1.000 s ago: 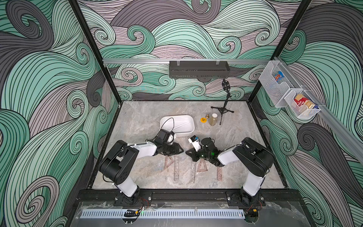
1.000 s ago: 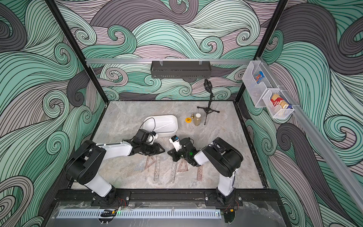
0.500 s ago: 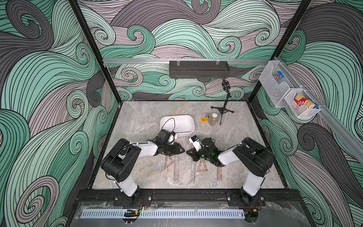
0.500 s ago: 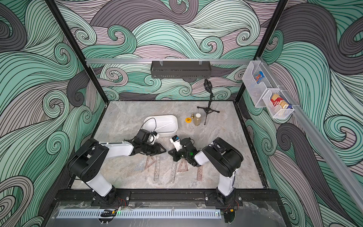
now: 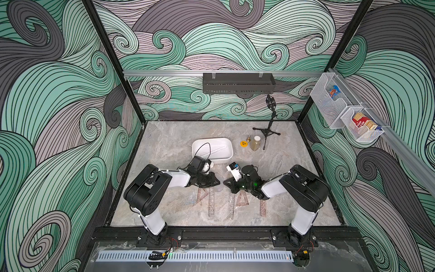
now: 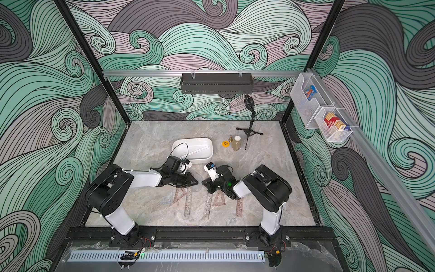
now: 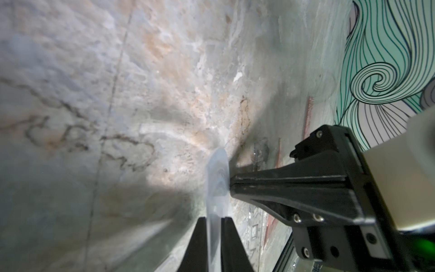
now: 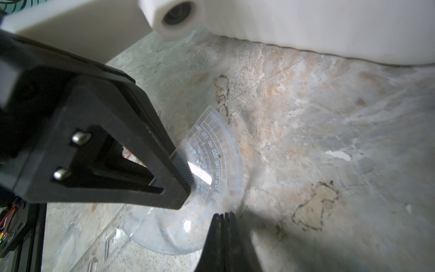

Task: Put the scattered rulers into the storage box
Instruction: Pick up the ruler from the center of the board.

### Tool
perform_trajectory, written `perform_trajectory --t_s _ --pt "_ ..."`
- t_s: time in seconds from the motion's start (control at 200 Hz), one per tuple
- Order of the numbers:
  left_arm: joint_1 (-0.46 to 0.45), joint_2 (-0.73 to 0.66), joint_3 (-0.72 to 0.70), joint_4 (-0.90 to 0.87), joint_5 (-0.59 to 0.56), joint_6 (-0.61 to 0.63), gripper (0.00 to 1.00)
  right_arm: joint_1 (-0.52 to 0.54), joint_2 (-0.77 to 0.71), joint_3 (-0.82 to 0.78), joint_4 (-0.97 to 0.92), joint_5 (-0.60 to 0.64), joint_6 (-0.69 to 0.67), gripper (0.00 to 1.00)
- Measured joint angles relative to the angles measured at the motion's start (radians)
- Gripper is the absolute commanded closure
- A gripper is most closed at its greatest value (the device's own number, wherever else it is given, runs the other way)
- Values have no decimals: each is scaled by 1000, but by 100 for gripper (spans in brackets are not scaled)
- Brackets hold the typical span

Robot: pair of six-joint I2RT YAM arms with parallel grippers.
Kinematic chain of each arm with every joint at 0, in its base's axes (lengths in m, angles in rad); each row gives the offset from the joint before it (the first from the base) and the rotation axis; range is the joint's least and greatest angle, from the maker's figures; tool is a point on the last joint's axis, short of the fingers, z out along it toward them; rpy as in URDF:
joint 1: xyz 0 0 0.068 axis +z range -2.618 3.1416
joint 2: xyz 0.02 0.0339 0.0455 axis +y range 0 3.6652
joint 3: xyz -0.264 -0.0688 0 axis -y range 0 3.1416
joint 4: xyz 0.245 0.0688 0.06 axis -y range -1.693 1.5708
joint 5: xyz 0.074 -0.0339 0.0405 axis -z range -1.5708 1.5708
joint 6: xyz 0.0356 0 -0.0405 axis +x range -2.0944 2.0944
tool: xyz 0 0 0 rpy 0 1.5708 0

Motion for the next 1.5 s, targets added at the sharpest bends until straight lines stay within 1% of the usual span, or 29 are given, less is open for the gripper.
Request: perform_trajectory --t_s 0.01,0.06,0.1,0.17,0.3,0.405,0.475,0.555,0.64,0.79,0.881,0.971,1.036,1.071,1.101,1.146,1.181,1.211,1.261,1.306,1.326,1.351,1.401,1.496 --pt "0 -1 1 2 2 0 100 -1 -4 0 -7 0 0 100" --pt "-1 -6 3 6 1 -1 100 -4 -29 0 -50 0 0 100" --pt "-2 -7 3 5 3 -3 100 -11 -53 0 -93 -1 0 96" --pt "-2 -14 3 5 11 -14 100 -32 -112 -4 -153 -10 8 91" --pt "2 -69 -2 46 54 -57 100 -89 -253 -6 -193 -70 66 74" --pt "12 -134 -27 160 119 -124 100 -143 -347 -18 -143 -160 154 61" --pt "24 -169 -50 260 168 -183 100 -180 -375 -29 -82 -232 233 55" --pt "38 -188 -71 371 217 -254 100 -213 -376 -36 -3 -314 345 51" --pt "49 -195 -87 466 256 -313 100 -229 -364 -39 93 -381 454 50" --pt "58 -207 -99 561 296 -380 100 -229 -313 -42 292 -466 637 54" --pt "62 -215 -99 595 312 -402 100 -226 -282 -42 389 -497 724 60" --pt "65 -224 -100 619 321 -415 100 -221 -257 -42 459 -515 785 74" --pt "68 -232 -106 636 332 -420 100 -219 -248 -42 479 -519 813 90" --pt "69 -237 -110 645 338 -422 100 -219 -245 -41 481 -520 823 96" --pt "69 -241 -111 646 338 -417 100 -219 -245 -40 481 -522 830 100" --pt "70 -242 -114 648 341 -414 100 -219 -246 -31 467 -525 836 100" --pt "75 -245 -114 647 341 -407 94 -219 -247 -18 447 -525 828 100" --pt "79 -247 -114 642 341 -399 87 -218 -247 -4 420 -527 814 100" --pt "88 -253 -113 622 333 -372 67 -218 -247 34 347 -529 763 100" --pt "103 -258 -109 575 330 -351 54 -213 -246 80 266 -516 706 100" --pt "110 -262 -108 545 327 -330 50 -212 -243 104 231 -507 675 100" --pt "119 -268 -105 508 325 -319 46 -212 -238 139 179 -494 640 100" --pt "142 -288 -89 398 312 -254 39 -212 -214 216 78 -462 554 100" --pt "200 -320 -35 206 255 -134 34 -212 -117 382 -70 -383 414 100"
